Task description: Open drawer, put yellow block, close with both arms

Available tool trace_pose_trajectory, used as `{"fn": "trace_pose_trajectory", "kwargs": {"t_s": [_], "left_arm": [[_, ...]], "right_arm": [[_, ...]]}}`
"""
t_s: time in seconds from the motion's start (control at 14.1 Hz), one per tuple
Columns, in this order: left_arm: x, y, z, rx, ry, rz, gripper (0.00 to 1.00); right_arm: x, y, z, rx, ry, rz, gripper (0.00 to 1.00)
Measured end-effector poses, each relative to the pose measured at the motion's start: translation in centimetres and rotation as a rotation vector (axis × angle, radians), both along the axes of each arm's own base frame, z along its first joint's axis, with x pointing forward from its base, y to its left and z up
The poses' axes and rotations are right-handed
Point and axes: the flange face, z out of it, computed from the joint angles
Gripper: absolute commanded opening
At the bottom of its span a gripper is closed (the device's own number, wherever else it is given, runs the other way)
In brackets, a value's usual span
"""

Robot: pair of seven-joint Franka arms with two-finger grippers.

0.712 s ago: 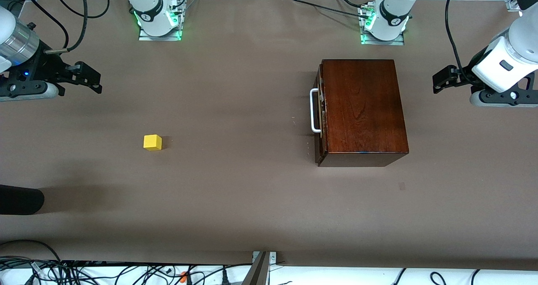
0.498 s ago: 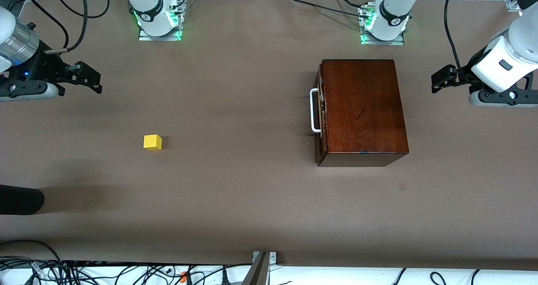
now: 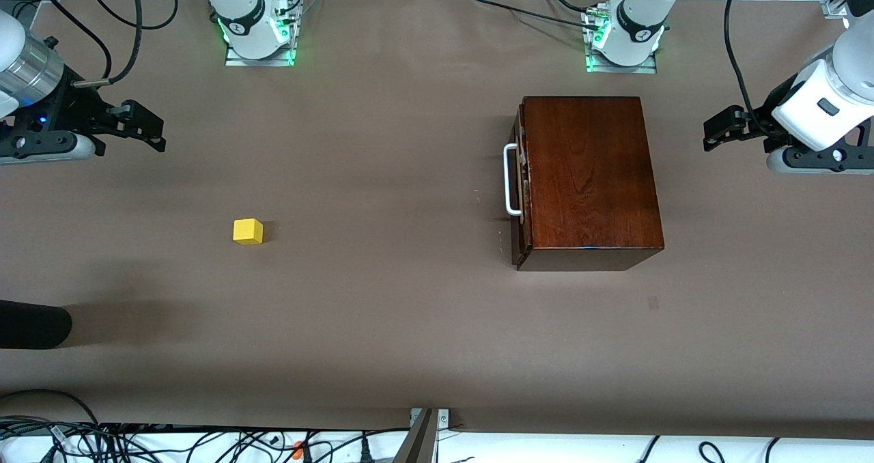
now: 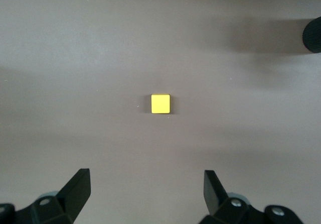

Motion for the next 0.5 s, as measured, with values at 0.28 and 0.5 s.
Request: {"fn": "trace_pose_trajectory", "kwargs": {"t_s": [0.28, 0.5], "left_arm": [[-1.1, -3.1, -0.5, -0.003, 0.064, -0.063, 1.0], [-1.8, -11.1, -2.8, 0.0, 0.099, -0.194, 1.0]], "right_arm": [[0.0, 0.0, 0.0, 0.0, 0.0, 0.0, 1.0], [0.0, 0.0, 0.0, 0.0, 0.0, 0.0, 1.0]]}}
